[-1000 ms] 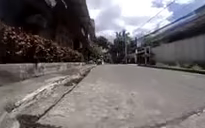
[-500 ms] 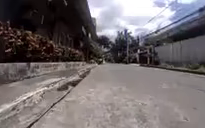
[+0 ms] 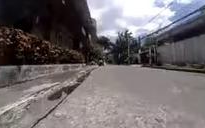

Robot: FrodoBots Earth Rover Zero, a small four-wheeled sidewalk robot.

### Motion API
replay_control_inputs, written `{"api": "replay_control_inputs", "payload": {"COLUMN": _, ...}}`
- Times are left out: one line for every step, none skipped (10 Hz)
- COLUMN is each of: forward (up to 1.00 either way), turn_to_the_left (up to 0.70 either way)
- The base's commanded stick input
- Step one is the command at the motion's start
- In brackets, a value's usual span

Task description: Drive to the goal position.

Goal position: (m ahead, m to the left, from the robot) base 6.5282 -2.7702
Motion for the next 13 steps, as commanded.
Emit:
{"api": "replay_control_inputs", "payload": {"forward": 0.85, "turn_to_the_left": 0.0}}
{"api": "replay_control_inputs", "payload": {"forward": 0.85, "turn_to_the_left": 0.0}}
{"api": "replay_control_inputs", "payload": {"forward": 0.85, "turn_to_the_left": 0.0}}
{"api": "replay_control_inputs", "payload": {"forward": 0.85, "turn_to_the_left": 0.0}}
{"api": "replay_control_inputs", "payload": {"forward": 0.85, "turn_to_the_left": -0.06}}
{"api": "replay_control_inputs", "payload": {"forward": 0.85, "turn_to_the_left": -0.29}}
{"api": "replay_control_inputs", "payload": {"forward": 0.85, "turn_to_the_left": -0.34}}
{"api": "replay_control_inputs", "payload": {"forward": 0.85, "turn_to_the_left": -0.34}}
{"api": "replay_control_inputs", "payload": {"forward": 0.85, "turn_to_the_left": -0.22}}
{"api": "replay_control_inputs", "payload": {"forward": 0.85, "turn_to_the_left": -0.03}}
{"api": "replay_control_inputs", "payload": {"forward": 0.85, "turn_to_the_left": -0.01}}
{"api": "replay_control_inputs", "payload": {"forward": 0.85, "turn_to_the_left": 0.0}}
{"api": "replay_control_inputs", "payload": {"forward": 0.85, "turn_to_the_left": 0.0}}
